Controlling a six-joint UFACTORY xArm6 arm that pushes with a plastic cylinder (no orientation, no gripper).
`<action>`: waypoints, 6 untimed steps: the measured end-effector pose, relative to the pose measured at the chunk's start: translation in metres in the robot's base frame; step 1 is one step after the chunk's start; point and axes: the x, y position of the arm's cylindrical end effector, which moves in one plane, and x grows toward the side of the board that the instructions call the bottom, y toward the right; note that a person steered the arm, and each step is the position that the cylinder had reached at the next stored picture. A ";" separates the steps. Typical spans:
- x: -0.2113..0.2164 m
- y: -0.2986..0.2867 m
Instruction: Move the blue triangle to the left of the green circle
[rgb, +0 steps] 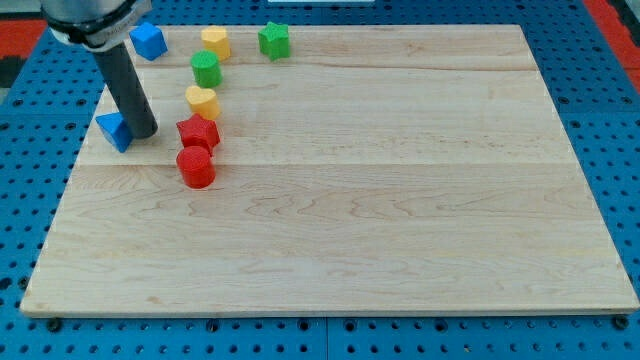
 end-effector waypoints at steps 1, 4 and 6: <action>0.027 -0.041; -0.061 -0.006; -0.080 -0.011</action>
